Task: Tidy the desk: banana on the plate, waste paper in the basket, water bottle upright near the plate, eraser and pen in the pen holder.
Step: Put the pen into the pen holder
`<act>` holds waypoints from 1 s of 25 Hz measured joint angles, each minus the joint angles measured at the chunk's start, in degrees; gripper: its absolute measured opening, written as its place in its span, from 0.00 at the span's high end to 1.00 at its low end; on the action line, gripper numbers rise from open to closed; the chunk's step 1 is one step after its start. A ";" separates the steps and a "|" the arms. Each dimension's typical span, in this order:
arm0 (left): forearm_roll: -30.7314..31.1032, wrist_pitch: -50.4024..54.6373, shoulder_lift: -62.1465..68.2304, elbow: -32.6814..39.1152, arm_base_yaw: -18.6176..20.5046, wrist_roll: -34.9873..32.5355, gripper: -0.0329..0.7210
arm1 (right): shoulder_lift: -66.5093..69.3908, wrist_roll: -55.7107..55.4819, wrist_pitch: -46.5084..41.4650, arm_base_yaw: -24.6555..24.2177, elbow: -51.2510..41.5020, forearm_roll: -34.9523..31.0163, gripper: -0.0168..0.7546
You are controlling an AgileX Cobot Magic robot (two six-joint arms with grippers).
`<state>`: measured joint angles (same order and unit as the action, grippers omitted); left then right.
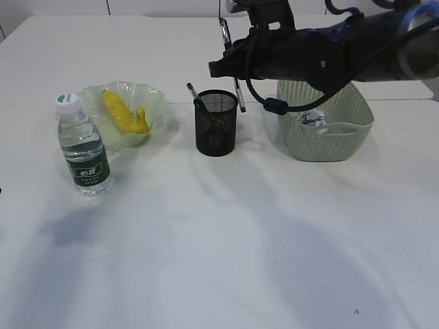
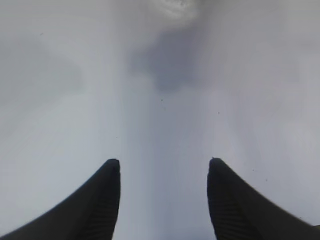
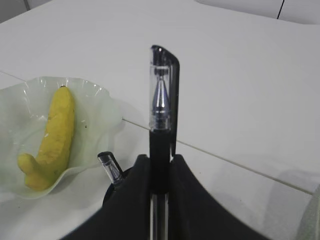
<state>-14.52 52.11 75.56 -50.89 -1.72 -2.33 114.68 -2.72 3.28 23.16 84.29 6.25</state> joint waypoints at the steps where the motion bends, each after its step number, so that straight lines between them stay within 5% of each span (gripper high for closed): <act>1: 0.00 0.00 0.00 0.00 0.00 0.00 0.43 | 0.98 0.00 1.95 0.00 0.00 0.00 0.91; 25: 0.23 0.00 0.00 0.00 0.00 0.00 0.43 | 12.56 -1.98 14.31 0.00 7.39 0.00 0.91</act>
<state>-14.29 52.11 75.56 -50.89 -1.72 -2.33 127.24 -4.70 17.59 23.16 91.67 6.25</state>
